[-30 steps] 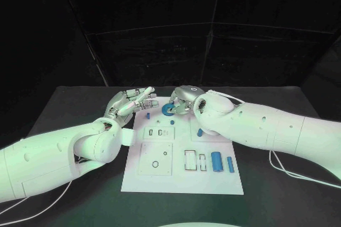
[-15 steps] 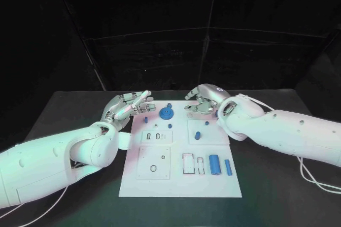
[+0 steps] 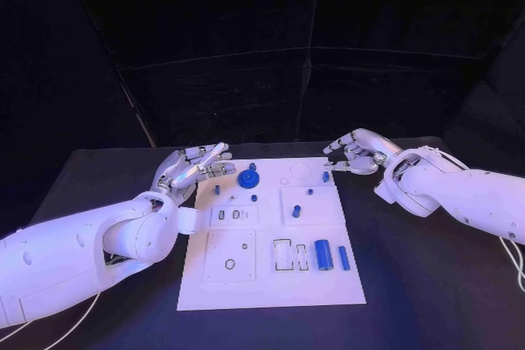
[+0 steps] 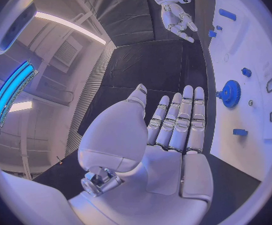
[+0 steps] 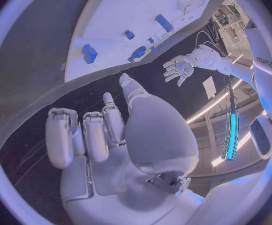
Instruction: Assemble the parts on the task board
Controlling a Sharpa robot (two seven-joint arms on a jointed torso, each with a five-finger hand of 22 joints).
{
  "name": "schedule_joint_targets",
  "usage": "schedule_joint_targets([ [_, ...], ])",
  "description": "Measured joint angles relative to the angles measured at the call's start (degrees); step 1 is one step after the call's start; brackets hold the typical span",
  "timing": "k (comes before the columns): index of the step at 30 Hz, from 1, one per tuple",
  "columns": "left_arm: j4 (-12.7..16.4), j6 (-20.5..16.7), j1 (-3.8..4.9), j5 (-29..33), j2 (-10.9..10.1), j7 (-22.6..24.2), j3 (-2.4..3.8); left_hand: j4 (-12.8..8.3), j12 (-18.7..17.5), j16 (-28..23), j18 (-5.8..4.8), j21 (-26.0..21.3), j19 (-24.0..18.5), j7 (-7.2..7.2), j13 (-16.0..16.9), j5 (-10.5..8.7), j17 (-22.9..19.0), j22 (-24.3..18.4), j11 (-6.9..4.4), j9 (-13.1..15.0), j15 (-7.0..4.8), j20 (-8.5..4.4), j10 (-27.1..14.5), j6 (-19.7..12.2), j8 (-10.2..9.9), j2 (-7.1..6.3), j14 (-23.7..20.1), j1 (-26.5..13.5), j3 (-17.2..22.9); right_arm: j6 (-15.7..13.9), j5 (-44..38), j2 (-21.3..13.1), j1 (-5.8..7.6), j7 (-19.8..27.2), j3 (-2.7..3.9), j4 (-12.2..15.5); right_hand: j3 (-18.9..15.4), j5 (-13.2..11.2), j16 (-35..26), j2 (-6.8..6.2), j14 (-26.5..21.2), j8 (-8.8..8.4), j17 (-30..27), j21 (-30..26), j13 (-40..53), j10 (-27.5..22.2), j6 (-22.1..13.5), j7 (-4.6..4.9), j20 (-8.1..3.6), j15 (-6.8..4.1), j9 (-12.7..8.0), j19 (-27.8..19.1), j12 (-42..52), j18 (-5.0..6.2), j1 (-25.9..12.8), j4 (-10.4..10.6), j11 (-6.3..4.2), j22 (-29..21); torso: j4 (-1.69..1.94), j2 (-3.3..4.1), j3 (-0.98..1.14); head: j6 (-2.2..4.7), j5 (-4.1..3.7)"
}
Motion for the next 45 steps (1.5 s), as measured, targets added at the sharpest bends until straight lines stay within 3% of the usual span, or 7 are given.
schedule_joint_targets([
  [5,-0.5,0.1,-0.02,0.0,0.3,0.0,-0.01,0.0,0.0,0.0,0.00,0.0,0.0,0.00,0.0,0.00,0.0,0.0,0.00,0.0,0.00,0.00,0.0,0.0,0.0,0.00,0.0,0.0,0.0,1.7,1.7,-0.2,-0.41,2.1,0.00,-2.0,0.0,0.0,0.0,-0.29,0.0,-0.22,0.0,0.0,0.0,0.0,0.0,0.00,0.00,0.00,0.0,0.0,0.0,0.01,0.3,-0.3,0.00,0.0,-0.07,0.00,0.07,-0.04,-0.24],
  [14,-1.1,0.2,-0.07,0.0,0.6,-0.1,-0.03,0.0,0.0,0.0,0.00,0.0,0.0,0.00,0.0,0.00,0.0,0.0,0.00,0.0,0.00,0.00,0.0,0.0,0.0,0.00,0.0,0.0,0.0,3.4,2.9,1.3,-2.52,3.8,-0.04,-5.1,0.0,-0.5,0.0,-0.04,0.0,-0.22,0.0,0.0,0.0,0.0,0.0,0.00,0.00,0.00,0.0,0.0,0.0,0.01,2.3,-2.0,0.00,0.0,0.05,0.02,-0.05,-0.15,-0.57],
  [20,-1.3,0.2,-0.10,0.0,0.7,-0.1,-0.03,0.0,0.0,0.0,-0.01,-0.4,-0.2,0.00,0.0,0.00,0.0,-0.1,0.00,0.0,0.00,-0.21,0.0,0.0,0.0,0.00,0.0,0.0,0.0,4.2,3.1,2.7,-3.34,3.9,-0.03,-6.9,0.0,-0.5,0.0,-0.29,0.0,-0.22,0.0,0.0,0.0,0.0,0.0,0.00,0.00,0.00,0.0,0.0,0.0,0.02,2.6,-2.0,0.00,0.0,0.21,0.04,-0.14,-0.34,-0.51],
  [34,-1.6,0.3,-0.13,0.0,0.9,-0.1,-0.05,0.0,0.0,0.0,0.00,-0.4,-0.2,0.00,0.0,0.00,0.0,-0.1,0.00,0.0,0.00,-0.21,0.0,0.0,0.0,0.00,0.0,0.0,0.0,4.6,3.1,4.3,-3.81,3.6,-0.02,-9.7,0.0,-0.5,0.0,0.26,0.0,-0.21,0.0,0.0,0.0,0.0,0.1,0.10,0.00,0.00,0.0,0.0,0.0,0.02,3.1,-2.3,0.00,0.0,0.14,0.07,-0.21,-0.75,-0.38],
  [45,-1.7,0.3,-0.13,0.0,0.9,-0.1,-0.05,0.0,0.0,0.0,0.00,-0.4,-0.2,0.00,0.0,0.00,0.0,-0.1,0.00,0.0,0.00,-0.21,0.0,0.0,0.0,0.00,0.0,0.0,0.0,4.9,3.1,5.2,-4.19,2.9,-0.01,-10.8,0.4,-2.2,0.0,1.46,0.0,1.02,0.0,0.0,0.0,0.2,3.4,-0.48,0.00,0.00,0.4,0.0,0.2,0.03,3.1,-2.8,-0.22,0.0,0.14,0.04,-0.21,-1.08,-0.34],
])
